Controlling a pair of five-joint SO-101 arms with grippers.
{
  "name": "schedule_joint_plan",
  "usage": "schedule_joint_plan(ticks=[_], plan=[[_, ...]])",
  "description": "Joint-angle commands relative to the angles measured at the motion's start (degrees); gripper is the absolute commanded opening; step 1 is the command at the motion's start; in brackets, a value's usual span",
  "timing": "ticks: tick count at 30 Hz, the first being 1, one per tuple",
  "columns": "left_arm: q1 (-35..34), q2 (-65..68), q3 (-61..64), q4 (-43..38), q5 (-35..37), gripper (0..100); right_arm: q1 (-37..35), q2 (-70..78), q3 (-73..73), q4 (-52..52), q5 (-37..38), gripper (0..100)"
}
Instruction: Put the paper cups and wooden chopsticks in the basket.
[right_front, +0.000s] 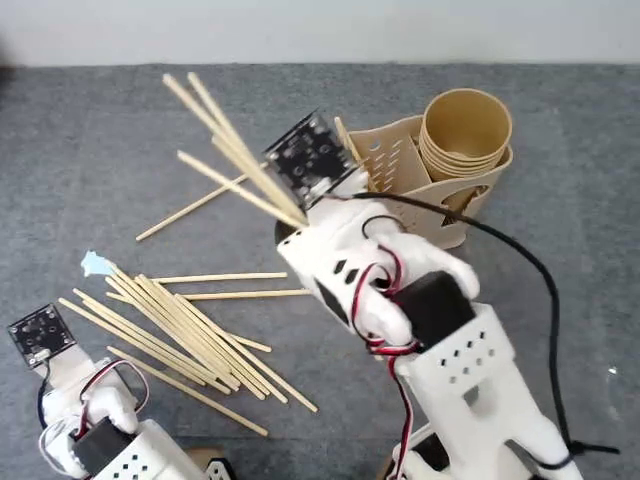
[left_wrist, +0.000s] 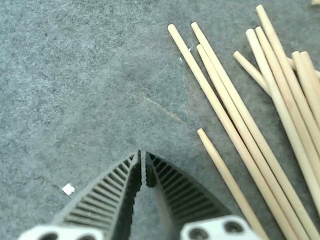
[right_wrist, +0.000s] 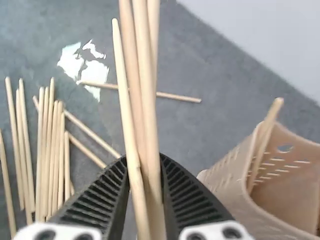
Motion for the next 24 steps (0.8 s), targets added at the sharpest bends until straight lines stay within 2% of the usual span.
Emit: schedule_joint_plan(ticks=[1,12,16,24], plan=[[0.0,-1.0,-1.0,0.1,0.4,1,3.6,-2.2,-4.7,-3.6,-0.7,0.9],[0.0,-1.0,-1.0,0.1,0.4,1,10.6,-1.5,-4.7,-22.2,0.0,0.9],[0.0,-1.0,-1.0,0.1,0.4,1,11.1,-0.4,-5.0,-28.5,4.0,0.9],[0.0,-1.0,-1.0,0.1,0.4,1,15.8,7.3,-12.4,-34.6,4.7,0.9]])
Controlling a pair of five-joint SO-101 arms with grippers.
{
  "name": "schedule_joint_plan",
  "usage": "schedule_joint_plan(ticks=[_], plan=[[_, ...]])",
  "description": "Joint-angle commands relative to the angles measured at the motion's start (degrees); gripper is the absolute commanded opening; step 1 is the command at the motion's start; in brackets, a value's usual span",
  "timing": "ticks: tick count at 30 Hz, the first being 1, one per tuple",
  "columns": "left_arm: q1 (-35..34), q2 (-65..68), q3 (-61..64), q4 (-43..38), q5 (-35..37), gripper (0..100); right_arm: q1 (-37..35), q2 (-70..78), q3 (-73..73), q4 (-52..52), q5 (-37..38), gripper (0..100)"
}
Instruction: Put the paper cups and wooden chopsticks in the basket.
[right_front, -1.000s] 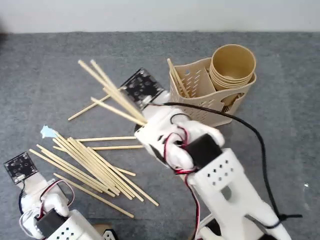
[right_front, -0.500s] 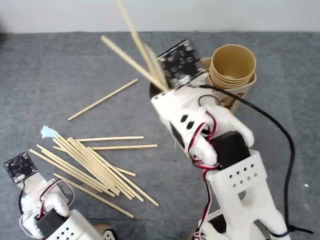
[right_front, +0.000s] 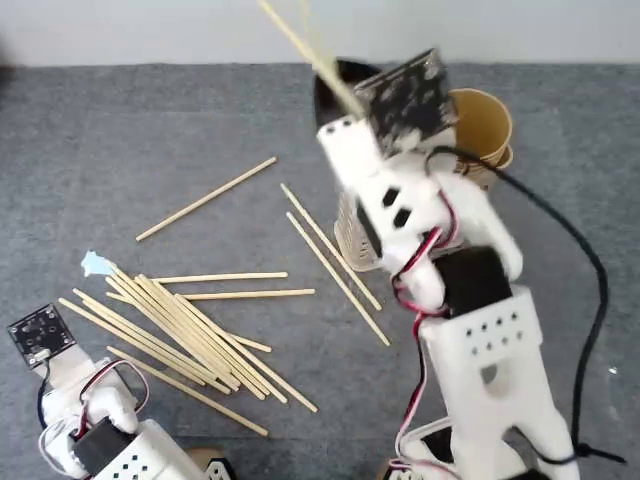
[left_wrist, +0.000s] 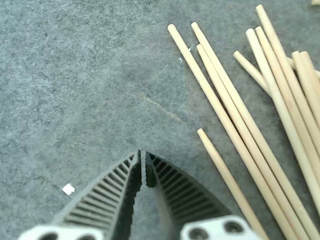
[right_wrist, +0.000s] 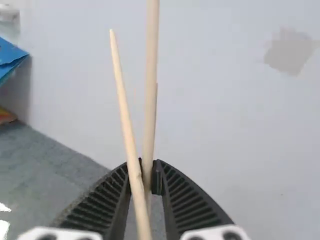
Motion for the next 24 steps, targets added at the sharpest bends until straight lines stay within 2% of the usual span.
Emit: schedule_joint_plan(ticks=[1,8,16,24], plan=[[0.0,-1.0,-1.0,0.1,0.4,1,3.4,3.5,-6.3,-3.5,0.4,0.9],[0.0,-1.0,-1.0,0.1,0.4,1,7.3,9.1,-4.7,-9.2,0.4,0.9],[0.0,-1.0,-1.0,0.1,0.4,1,8.3,9.0,6.4,-26.1,0.4,0.9],[0.0,-1.0,-1.0,0.1,0.4,1,8.4,8.9,19.3,-35.1,0.4,0.9]])
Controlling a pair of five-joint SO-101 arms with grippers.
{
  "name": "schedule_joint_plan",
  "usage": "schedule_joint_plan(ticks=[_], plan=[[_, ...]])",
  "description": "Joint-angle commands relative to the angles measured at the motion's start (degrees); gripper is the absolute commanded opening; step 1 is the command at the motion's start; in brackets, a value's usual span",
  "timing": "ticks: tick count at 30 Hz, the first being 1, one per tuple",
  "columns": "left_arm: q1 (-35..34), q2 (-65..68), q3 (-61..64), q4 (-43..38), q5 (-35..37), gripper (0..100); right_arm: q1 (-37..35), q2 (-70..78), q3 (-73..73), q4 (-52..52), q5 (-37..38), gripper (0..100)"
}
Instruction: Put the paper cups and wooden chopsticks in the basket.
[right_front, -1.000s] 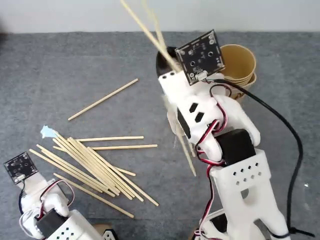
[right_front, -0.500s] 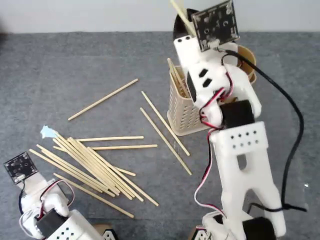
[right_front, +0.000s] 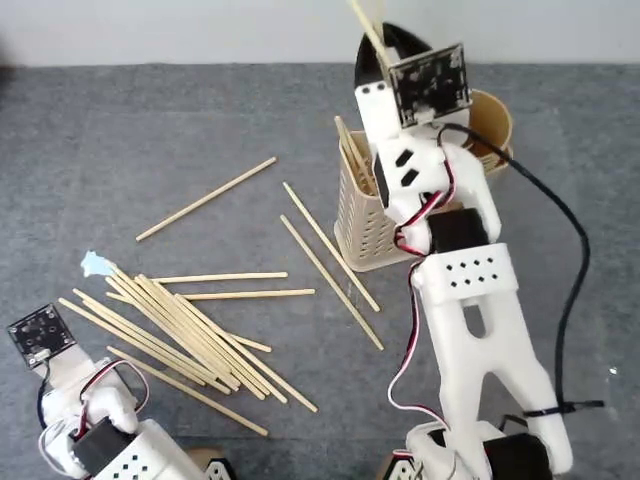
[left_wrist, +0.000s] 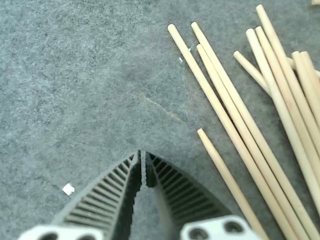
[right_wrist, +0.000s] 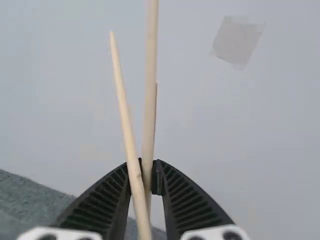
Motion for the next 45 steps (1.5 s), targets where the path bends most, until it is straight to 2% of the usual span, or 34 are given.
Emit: schedule_joint_plan(ticks=[1,5,11,18,24,42,45], plan=[[0.0,-1.0,-1.0,0.1,0.4,1,0.8,-1.1,5.0,-5.7,0.4,0.9],[0.0,-1.0,-1.0,0.1,0.4,1,1.1,-5.3,14.3,-10.5,0.4,0.9],[0.0,-1.0,-1.0,0.1,0.4,1,1.2,-11.6,24.6,-11.6,0.1,0.9],[0.0,-1.0,-1.0,0.1,0.4,1,3.9,-12.6,27.4,-11.4,-6.3,0.9],[0.0,-1.0,-1.0,0.1,0.4,1,4.0,-13.8,28.0,-10.9,-6.8,0.9],[0.0,-1.0,-1.0,0.0,0.4,1,2.9,-24.7,28.3,12.2,-6.9,1.7],[0.0,-1.0,-1.0,0.0,0.4,1,3.0,-26.1,28.3,16.5,-7.0,6.0]])
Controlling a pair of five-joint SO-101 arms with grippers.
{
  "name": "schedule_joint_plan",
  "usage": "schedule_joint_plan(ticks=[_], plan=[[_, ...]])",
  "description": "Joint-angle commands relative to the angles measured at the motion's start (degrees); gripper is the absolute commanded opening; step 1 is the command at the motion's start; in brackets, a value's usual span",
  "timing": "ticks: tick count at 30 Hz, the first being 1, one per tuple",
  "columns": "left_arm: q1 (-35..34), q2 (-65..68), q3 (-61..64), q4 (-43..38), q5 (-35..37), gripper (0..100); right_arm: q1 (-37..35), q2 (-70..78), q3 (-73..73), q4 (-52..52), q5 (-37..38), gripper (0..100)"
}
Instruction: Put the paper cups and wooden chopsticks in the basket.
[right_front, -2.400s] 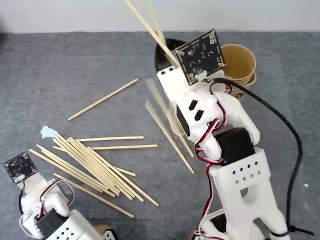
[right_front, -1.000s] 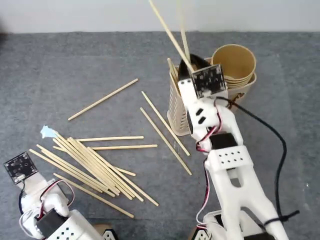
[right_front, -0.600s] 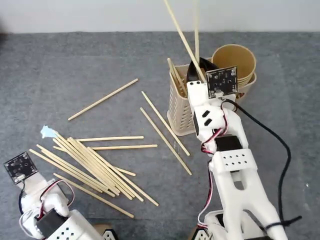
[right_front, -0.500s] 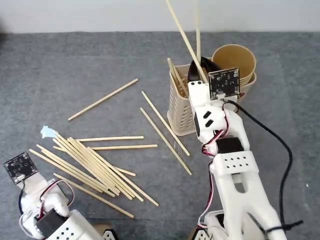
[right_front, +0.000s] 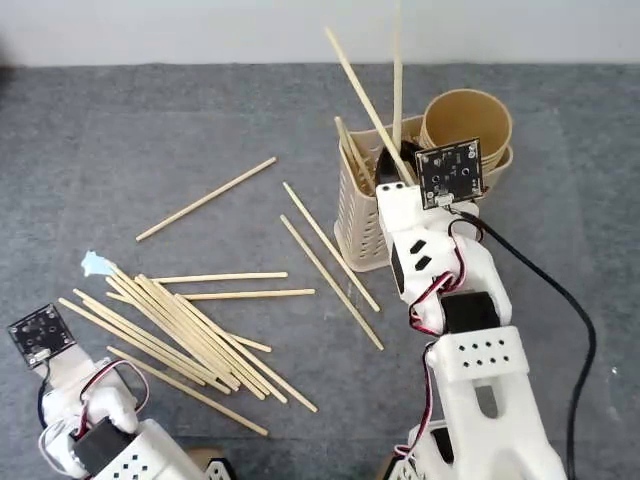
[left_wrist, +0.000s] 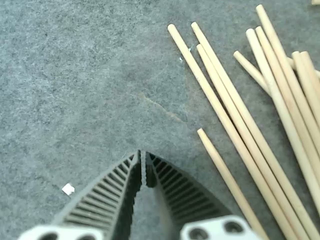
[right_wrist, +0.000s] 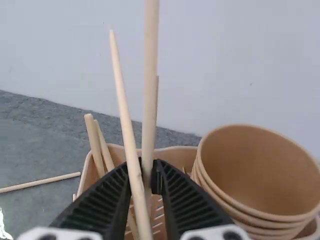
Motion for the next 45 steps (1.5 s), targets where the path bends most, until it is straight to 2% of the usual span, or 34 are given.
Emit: schedule_joint_plan(ticks=[1,3,5,13,20,24,34,38,42,45], plan=[[0.0,-1.0,-1.0,0.0,0.4,1,0.1,-2.8,-0.4,5.4,-1.4,9.0],[0.0,-1.0,-1.0,0.0,0.4,1,0.1,-3.7,-0.4,7.9,-3.6,14.0],[0.0,-1.0,-1.0,0.0,0.4,1,0.1,-4.6,-0.4,9.2,-4.5,15.0],[0.0,-1.0,-1.0,0.0,0.4,1,0.0,-12.1,-0.4,16.9,-4.8,10.2],[0.0,-1.0,-1.0,0.0,0.4,1,-0.1,-20.2,-0.4,26.3,-4.7,1.4],[0.0,-1.0,-1.0,0.0,0.4,1,-0.1,-21.7,-0.2,30.5,-4.6,0.9],[0.0,-1.0,-1.0,0.0,0.4,1,0.0,-22.1,5.5,31.1,-4.4,0.9],[0.0,-1.0,-1.0,0.0,0.4,1,0.0,-22.2,5.9,32.6,-4.6,2.8],[0.0,-1.0,-1.0,0.0,0.4,1,-0.2,-22.2,5.6,38.9,-4.4,9.0],[0.0,-1.0,-1.0,0.0,0.4,1,-0.3,-22.2,5.5,42.7,-4.3,9.5]])
